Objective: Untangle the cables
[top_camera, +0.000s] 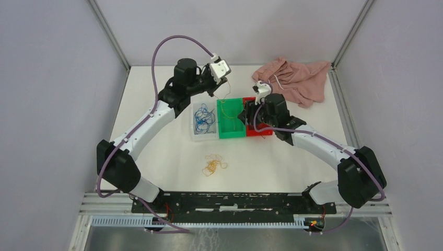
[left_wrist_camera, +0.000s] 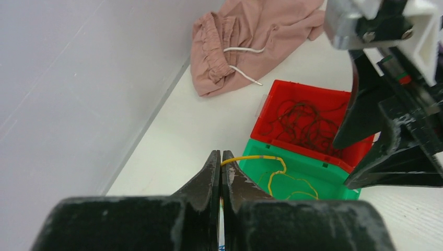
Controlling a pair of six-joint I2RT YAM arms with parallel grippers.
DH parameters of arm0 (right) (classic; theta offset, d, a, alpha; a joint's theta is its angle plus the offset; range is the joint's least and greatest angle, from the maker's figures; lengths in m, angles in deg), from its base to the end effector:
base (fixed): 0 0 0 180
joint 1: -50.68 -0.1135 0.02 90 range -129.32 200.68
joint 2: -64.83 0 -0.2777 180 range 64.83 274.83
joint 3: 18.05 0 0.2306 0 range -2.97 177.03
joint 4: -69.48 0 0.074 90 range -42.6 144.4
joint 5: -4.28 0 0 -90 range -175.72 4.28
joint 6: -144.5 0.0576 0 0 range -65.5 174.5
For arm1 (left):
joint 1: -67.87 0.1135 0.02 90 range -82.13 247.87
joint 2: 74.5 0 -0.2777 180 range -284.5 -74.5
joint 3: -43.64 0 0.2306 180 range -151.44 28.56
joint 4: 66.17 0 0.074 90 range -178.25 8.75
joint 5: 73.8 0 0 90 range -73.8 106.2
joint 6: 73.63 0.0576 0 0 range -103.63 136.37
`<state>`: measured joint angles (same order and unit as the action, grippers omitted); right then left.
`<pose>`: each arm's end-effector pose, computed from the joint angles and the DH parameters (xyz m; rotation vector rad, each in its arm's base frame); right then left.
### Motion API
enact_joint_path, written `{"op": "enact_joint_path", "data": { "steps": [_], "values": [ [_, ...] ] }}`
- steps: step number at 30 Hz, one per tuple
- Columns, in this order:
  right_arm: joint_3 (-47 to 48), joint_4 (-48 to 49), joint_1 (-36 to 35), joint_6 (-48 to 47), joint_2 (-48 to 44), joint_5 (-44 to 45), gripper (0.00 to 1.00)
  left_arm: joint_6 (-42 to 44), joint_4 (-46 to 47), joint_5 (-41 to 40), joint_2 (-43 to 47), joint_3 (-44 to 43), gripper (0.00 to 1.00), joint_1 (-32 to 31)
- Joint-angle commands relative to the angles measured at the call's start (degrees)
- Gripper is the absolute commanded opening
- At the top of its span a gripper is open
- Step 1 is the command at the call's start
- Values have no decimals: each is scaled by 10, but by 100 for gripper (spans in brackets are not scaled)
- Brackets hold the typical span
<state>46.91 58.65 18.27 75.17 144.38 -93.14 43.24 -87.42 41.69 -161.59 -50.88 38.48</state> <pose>0.2588 0.1731 0.2722 -0.2980 2.0638 0.7092 0.2988 -0.1968 0.3906 1.1183 1.4220 -0.4335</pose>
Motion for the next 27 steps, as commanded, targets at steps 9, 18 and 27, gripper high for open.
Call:
{"op": "enact_joint_path", "data": {
  "steps": [9, 18, 27],
  "values": [
    [-36, 65, 44, 80, -67, 0, 53, 42, -59, -87, -127, -80, 3, -16],
    [-66, 83, 85, 109, -104, 6, 51, 31, -91, -96, -195, -117, 3, -36],
    [-84, 102, 99, 125, -118, 7, 48, 41, -87, -133, -230, -93, 3, -72]
  ]
}}
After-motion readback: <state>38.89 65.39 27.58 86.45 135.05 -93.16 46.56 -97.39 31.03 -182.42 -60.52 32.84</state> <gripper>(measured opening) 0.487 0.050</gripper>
